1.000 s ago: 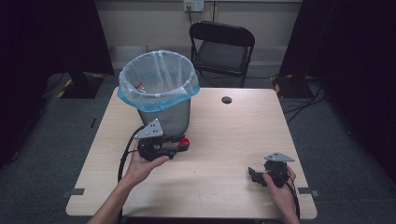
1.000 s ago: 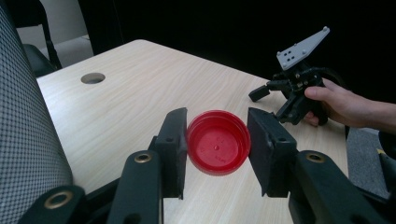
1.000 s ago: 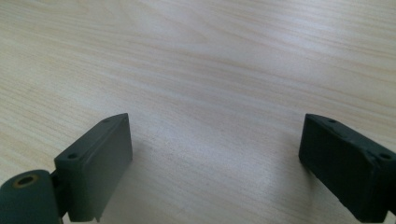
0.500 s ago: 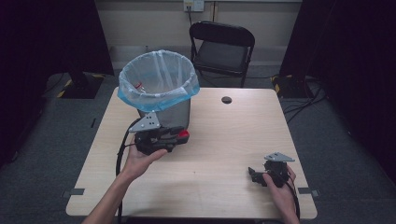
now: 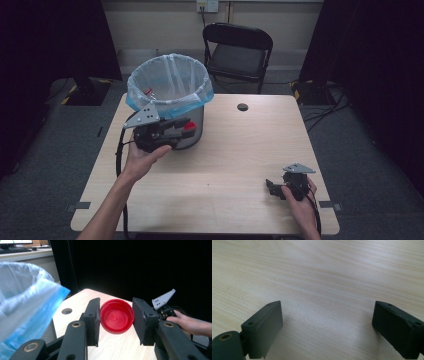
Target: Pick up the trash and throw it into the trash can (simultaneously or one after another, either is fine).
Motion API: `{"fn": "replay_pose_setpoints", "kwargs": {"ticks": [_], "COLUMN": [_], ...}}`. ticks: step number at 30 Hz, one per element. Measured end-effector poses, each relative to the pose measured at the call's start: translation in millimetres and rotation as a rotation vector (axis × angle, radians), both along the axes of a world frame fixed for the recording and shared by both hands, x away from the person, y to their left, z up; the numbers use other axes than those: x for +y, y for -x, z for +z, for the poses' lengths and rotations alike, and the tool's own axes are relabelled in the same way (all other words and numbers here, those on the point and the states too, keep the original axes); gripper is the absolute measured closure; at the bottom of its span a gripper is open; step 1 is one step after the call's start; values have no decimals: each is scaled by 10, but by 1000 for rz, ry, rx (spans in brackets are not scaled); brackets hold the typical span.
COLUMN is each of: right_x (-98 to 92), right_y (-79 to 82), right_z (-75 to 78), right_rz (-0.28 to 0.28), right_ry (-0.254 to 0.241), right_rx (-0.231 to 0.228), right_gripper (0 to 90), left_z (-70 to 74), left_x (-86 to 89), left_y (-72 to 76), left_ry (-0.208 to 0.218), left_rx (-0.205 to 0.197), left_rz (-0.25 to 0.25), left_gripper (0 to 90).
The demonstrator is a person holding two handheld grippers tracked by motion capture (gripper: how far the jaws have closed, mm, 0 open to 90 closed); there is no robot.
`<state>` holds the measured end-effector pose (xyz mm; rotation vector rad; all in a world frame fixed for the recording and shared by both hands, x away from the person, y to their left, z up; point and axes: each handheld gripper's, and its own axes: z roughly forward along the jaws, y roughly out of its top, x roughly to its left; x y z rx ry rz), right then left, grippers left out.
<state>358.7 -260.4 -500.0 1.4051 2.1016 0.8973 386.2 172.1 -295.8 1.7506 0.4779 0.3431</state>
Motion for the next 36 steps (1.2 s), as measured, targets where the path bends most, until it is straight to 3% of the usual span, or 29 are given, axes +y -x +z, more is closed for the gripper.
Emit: {"fn": "replay_pose_setpoints", "kwargs": {"ticks": [5,14,20,26,32,36], "right_x": [0,0,0,1,1,1], "right_y": [0,0,0,1,1,1], "right_z": [0,0,0,0,0,0], "right_rz": [0,0,0,-1,0,0], "right_ry": [0,0,0,0,0,0], "right_rx": [0,0,0,1,0,0], "right_gripper": [89,89,89,89,89,89], "left_z": [123,330,498,530,560,602], "left_x": [27,77,140,206,316,350], "left_y": [-25,-126,-159,-274,-376,-417], "left_ry": [2,52,87,87,119,105], "left_rx": [-22,-42,-78,-78,-66,-72], "left_rz": [3,13,26,54,90,115], "left_gripper": [598,598,598,598,598,598]}}
